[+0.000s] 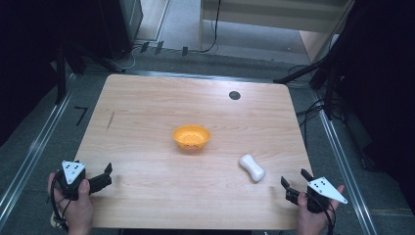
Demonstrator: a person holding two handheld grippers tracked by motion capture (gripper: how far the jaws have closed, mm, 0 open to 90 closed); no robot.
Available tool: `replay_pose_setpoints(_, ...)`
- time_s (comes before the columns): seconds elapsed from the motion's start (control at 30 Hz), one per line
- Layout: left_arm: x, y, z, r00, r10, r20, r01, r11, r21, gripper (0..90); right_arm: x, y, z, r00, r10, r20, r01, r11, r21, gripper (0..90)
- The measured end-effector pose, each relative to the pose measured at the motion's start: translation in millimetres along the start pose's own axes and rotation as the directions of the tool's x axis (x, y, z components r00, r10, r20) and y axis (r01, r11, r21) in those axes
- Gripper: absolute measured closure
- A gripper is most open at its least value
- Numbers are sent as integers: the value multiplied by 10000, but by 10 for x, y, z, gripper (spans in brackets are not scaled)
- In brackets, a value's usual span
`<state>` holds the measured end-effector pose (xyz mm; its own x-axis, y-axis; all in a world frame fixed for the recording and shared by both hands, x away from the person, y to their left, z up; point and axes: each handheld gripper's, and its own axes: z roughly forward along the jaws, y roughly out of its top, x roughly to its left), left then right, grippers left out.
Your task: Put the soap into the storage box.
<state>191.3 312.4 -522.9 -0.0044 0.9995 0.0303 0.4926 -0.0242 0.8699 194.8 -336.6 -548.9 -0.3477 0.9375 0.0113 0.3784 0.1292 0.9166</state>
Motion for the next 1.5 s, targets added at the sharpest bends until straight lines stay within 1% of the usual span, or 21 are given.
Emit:
replay_pose_setpoints(0.1, 5, 4, 4, 10000, -66, -63, 66, 10000, 33, 0, -20, -5, -12, 9997, 229, -61, -229, 9996, -138, 196)
replay_pose_setpoints(0.13, 9, 5, 11, 10000, -85, -12, 86, 10000, 28, 0, -31, -6, -14, 9990, 388, -204, -392, 9990, -219, 129)
replay_pose_setpoints(0.23, 15, 10, 20, 9999, -145, -4, 145, 9998, 140, 0, 5, 3, 5, 9988, 348, 348, -348, 9994, 6, 50)
replay_pose_setpoints(0.3, 17, 11, 22, 9998, -173, -3, 173, 9997, 177, 0, 13, 4, 10, 9989, 241, 392, -245, 9996, 102, 48)
replay_pose_setpoints(0.37, 13, 11, 20, 9998, -178, -17, 178, 9997, 165, 0, 47, 23, 28, 10000, -30, -20, 31, 9985, 543, 48)
replay_pose_setpoints(0.4, 10, 10, 20, 9999, -145, -42, 145, 9998, 134, 0, 68, 26, 35, 9999, -132, 101, 125, 9976, 688, 48)
replay_pose_setpoints(0.47, 6, 9, 21, 9999, -102, -24, 102, 9999, 117, 0, 81, 42, 64, 9995, -310, -44, 313, 9947, 980, 37)
replay_pose_setpoints(0.57, 1, 11, 22, 10000, -64, -69, 65, 9999, 135, 0, 60, 58, 99, 9994, -93, -340, 140, 9901, 1400, 34)
replay_pose_setpoints(0.63, 1, 12, 23, 9999, -75, -75, 76, 9999, 117, 0, 54, 61, 103, 9995, -49, -312, 98, 9875, 1573, 34)
replay_pose_setpoints(0.7, 9, 12, 24, 9999, -123, -55, 123, 9999, 98, 0, 50, 67, 126, 9991, -274, -336, 338, 9774, 2089, 27)
replay_pose_setpoints(0.73, 9, 12, 24, 9999, -123, -55, 123, 9999, 98, 0, 50, 67, 126, 9991, -274, -336, 338, 9774, 2089, 27)
replay_pose_setpoints(0.87, 5, 11, 25, 10000, -82, 2, 82, 9999, 65, 0, 38, 96, 154, 9978, -249, -620, 413, 9591, 2800, 24)
replay_pose_setpoints(0.9, 5, 11, 25, 10000, -82, 2, 82, 9999, 65, 0, 38, 96, 154, 9978, -249, -620, 413, 9591, 2800, 24)
replay_pose_setpoints(0.93, 3, 12, 25, 10000, -65, 10, 64, 9999, 89, 0, 46, 122, 162, 9975, -349, -618, 523, 9502, 3072, 24)
replay_pose_setpoints(1.03, 3, 13, 27, 10000, -63, 22, 63, 9999, 86, 0, 49, 151, 171, 9966, -417, -706, 626, 9429, 3270, 24)
replay_pose_setpoints(1.07, 6, 14, 29, 10000, -67, 22, 67, 9999, 128, 0, 59, 204, 181, 9952, -520, -827, 776, 9351, 3459, 24)
replay_pose_setpoints(1.17, 9, 14, 27, 10000, -95, 2, 95, 9999, 133, 0, 66, 298, 182, 9931, -555, -1031, 895, 9273, 3634, 23)
replay_pose_setpoints(1.27, 8, 15, 28, 10000, -54, -1, 54, 9998, 165, 0, 79, 408, 203, 9905, -686, -1193, 1105, 9129, 3929, 22)
replay_pose_setpoints(1.3, 8, 15, 28, 10000, -54, -1, 54, 9998, 165, 0, 79, 408, 203, 9905, -686, -1193, 1105, 9129, 3929, 22)
replay_pose_setpoints(1.33, 8, 14, 31, 10000, -66, 7, 66, 9999, 138, 0, 89, 477, 235, 9891, -793, -1240, 1253, 8957, 4267, 22)
replay_pose_setpoints(1.5, 12, 13, 26, 10000, -93, 32, 92, 9999, 124, 0, 102, 560, 317, 9892, -626, -1326, 1211, 8586, 4982, 22)
